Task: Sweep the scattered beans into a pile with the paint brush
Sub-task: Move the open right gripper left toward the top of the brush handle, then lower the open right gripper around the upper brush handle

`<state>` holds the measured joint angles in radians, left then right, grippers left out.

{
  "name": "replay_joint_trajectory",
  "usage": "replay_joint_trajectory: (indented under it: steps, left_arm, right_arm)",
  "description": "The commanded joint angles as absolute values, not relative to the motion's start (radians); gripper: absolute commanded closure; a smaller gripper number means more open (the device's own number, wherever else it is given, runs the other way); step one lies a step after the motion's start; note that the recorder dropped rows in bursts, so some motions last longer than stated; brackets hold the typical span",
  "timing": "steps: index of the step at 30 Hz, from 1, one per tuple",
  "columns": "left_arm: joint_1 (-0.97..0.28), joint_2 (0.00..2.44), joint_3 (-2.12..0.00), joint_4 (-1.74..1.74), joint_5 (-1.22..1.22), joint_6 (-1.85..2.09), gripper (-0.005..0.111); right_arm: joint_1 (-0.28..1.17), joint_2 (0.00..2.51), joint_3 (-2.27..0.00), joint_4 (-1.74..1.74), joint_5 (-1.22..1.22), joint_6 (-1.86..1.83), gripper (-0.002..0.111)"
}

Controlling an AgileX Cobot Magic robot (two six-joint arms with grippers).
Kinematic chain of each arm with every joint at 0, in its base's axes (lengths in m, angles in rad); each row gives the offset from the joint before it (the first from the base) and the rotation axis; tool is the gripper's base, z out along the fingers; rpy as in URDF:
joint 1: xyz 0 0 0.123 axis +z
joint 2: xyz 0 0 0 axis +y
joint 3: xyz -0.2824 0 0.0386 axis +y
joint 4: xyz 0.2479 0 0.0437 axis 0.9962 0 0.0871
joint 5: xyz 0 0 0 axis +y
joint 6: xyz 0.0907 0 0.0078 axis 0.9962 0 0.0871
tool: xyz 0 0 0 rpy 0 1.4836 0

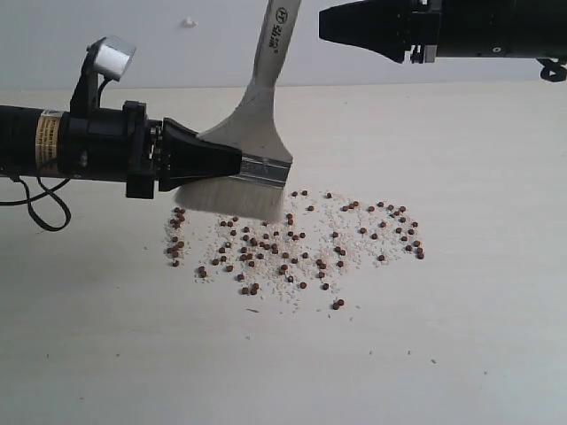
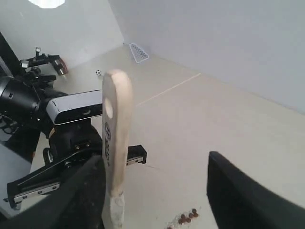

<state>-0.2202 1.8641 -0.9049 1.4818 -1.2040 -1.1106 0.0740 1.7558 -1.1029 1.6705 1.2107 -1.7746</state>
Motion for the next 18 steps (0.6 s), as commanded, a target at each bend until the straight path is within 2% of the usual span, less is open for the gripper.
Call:
replay_joint_trajectory:
  steps: [1,7,18]
  left_arm:
    - [-0.218,1.862,-0.91,1.42,-1.221,-1.082,0.107]
    - [-0.218,1.894,-0.925,1.383,-1.221,-1.053,0.107]
    - [-0.22,2.031,-1.083,1.441,-1.221,-1.163,0.107]
  right_arm:
    - [0.08,1.767,-1.112,1.596,1.221,-1.781,0.047]
    - [0.08,1.806,-1.112,1.651,1.221,-1.801,0.047]
    - [0.08,1.829,-1.112,1.715,1.221,-1.861,0.047]
